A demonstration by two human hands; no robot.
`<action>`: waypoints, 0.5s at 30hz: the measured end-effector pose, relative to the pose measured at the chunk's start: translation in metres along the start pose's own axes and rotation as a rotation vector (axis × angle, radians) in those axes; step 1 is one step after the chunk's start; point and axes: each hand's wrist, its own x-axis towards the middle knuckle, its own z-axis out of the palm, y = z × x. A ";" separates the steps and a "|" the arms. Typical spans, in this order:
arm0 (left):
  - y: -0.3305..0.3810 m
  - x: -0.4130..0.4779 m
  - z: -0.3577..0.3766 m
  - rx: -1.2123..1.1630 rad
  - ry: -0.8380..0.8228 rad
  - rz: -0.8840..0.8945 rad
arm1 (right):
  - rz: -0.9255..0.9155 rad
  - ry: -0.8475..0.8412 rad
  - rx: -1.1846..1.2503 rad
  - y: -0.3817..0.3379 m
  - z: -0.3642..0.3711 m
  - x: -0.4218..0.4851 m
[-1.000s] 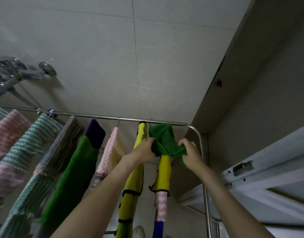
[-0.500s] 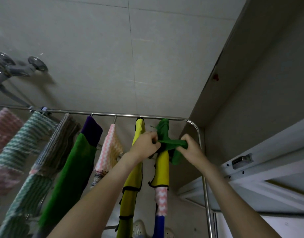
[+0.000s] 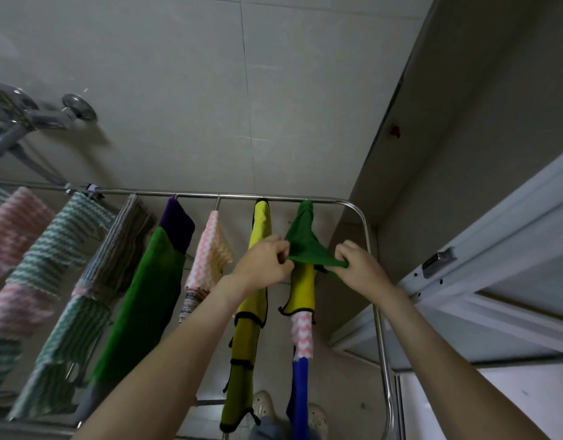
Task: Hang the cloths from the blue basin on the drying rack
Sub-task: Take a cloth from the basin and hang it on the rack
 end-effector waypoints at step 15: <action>0.007 0.003 0.009 0.310 -0.794 -0.169 | 0.158 -0.495 -0.190 0.002 0.032 -0.003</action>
